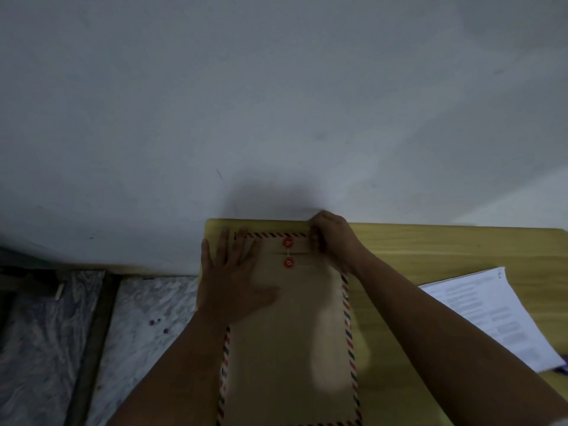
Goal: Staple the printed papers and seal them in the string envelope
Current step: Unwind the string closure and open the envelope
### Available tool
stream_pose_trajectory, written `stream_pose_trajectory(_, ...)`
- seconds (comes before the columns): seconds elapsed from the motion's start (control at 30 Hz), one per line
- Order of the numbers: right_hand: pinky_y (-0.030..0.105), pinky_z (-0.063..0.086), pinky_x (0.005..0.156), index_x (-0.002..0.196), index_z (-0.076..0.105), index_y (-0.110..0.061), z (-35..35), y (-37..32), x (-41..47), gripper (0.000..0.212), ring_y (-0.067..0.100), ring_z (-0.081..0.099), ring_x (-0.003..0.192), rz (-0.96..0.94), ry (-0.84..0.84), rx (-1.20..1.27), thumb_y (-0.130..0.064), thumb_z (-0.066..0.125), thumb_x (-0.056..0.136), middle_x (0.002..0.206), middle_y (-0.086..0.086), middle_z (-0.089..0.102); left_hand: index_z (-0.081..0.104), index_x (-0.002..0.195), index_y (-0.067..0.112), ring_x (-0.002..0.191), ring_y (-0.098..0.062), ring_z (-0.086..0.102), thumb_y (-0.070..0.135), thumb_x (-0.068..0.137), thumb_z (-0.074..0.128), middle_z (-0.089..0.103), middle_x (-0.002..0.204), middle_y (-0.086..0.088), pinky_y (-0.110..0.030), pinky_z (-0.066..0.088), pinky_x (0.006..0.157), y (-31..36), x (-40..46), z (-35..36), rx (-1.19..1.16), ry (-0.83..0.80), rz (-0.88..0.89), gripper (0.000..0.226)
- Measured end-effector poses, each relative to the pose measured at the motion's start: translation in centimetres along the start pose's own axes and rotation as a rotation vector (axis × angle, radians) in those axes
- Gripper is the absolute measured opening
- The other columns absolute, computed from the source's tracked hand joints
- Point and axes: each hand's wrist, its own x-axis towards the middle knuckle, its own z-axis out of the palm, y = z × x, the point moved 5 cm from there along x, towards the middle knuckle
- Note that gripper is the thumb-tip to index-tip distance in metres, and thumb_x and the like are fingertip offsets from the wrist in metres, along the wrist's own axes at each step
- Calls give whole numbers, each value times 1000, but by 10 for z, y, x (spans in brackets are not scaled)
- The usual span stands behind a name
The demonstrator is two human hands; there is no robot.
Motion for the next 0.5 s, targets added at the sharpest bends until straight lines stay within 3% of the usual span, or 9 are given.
stream_pose_trajectory(0.07, 30, 37, 54, 71, 57, -14, 3, -4, -1, 19, 19, 47, 59, -111, -63, -377, -16, 61, 90, 65, 1, 53, 42, 156, 25, 158, -39, 11, 100, 70, 36, 30, 167, -7, -71, 6, 120, 0, 0, 0, -6, -12, -8, 114)
stream_pose_trajectory(0.13, 32, 44, 62, 81, 64, -13, 13, -7, -1, 14, 19, 56, 69, -260, -165, -852, -25, 70, 86, 77, 0, 61, 41, 156, 25, 158, -38, 9, 100, 70, 37, 29, 168, -7, -71, 6, 121, 0, 0, 1, -11, -20, -8, 114)
stream_pose_trajectory(0.2, 30, 43, 67, 96, 70, -15, 24, -7, 0, 20, 19, 59, 82, -346, -277, -1175, -31, 71, 85, 89, 0, 66, 40, 156, 26, 158, -38, 8, 100, 70, 36, 27, 168, -7, -71, 5, 121, 0, 1, 1, -5, -29, -7, 114)
stream_pose_trajectory(0.3, 30, 47, 71, 102, 72, -14, 28, -18, 1, 18, 25, 65, 90, -493, -220, -1329, -20, 59, 93, 97, 6, 72, 41, 156, 24, 158, -39, 8, 100, 70, 36, 27, 168, -8, -71, 5, 120, 0, 0, 1, 4, -26, 1, 114)
stream_pose_trajectory(0.4, 39, 56, 70, 105, 65, -10, 30, -22, 4, 16, 31, 66, 84, -569, -132, -1403, -11, 54, 93, 93, 12, 70, 42, 156, 23, 158, -40, 10, 100, 70, 36, 30, 167, -10, -72, 7, 120, 0, 1, 1, 5, -22, 10, 115)
stream_pose_trajectory(0.5, 38, 53, 66, 106, 61, -8, 37, -20, 9, 17, 34, 67, 83, -588, -120, -1549, -5, 51, 92, 94, 13, 68, 43, 155, 24, 157, -40, 11, 100, 70, 37, 31, 167, -10, -72, 7, 120, 0, 1, 1, 0, -18, 7, 115)
